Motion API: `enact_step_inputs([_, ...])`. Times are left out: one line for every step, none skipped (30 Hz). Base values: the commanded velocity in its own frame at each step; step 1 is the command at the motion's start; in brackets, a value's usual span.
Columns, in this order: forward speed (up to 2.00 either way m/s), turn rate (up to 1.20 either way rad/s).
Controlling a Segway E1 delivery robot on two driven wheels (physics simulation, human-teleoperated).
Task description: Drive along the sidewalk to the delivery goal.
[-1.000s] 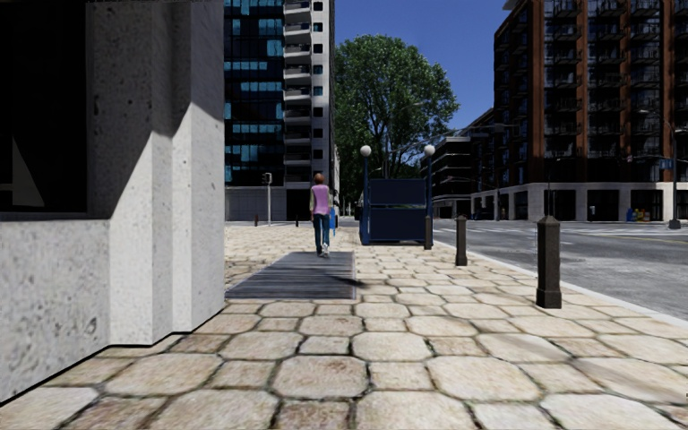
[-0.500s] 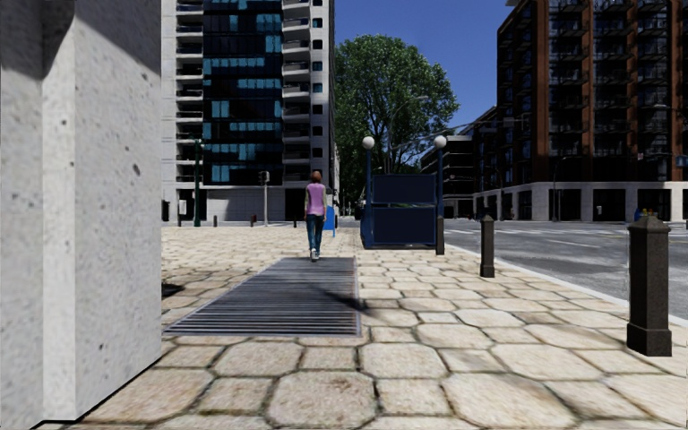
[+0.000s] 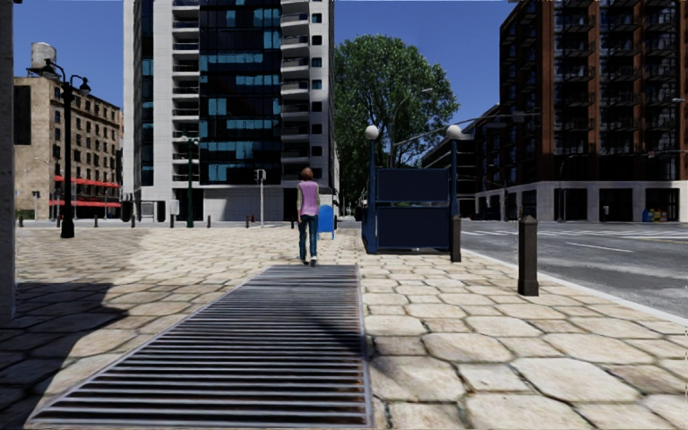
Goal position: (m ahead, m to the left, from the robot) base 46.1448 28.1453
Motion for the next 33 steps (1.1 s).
enact_step_inputs([1.95,0.0])
enact_step_inputs([1.95,0.0])
enact_step_inputs([1.95,0.0])
enact_step_inputs([1.95,0.0])
enact_step_inputs([1.95,0.0])
enact_step_inputs([1.95,0.0])
enact_step_inputs([1.95,0.0])
enact_step_inputs([1.95,0.0])
enact_step_inputs([1.95,0.0])
enact_step_inputs([1.95,0.0])
enact_step_inputs([1.95,0.0])
enact_step_inputs([1.95,0.03])
enact_step_inputs([1.95,0.12])
enact_step_inputs([1.95,0.28])
enact_step_inputs([1.95,0.28])
enact_step_inputs([1.95,0.44])
enact_step_inputs([1.95,0.55])
enact_step_inputs([1.95,0.59])
enact_step_inputs([1.95,0.6])
enact_step_inputs([1.95,0.6])
enact_step_inputs([1.95,0.6])
enact_step_inputs([1.95,0.52])
enact_step_inputs([1.95,0.34])
enact_step_inputs([1.95,0.13])
enact_step_inputs([1.95,0.04])
enact_step_inputs([1.95,0.04])
enact_step_inputs([1.95,0.0])
enact_step_inputs([1.95,0.0])
enact_step_inputs([1.95,0.0])
enact_step_inputs([1.95,0.0])
enact_step_inputs([1.95,0.0])
enact_step_inputs([1.95,0.0])
enact_step_inputs([1.95,0.0])
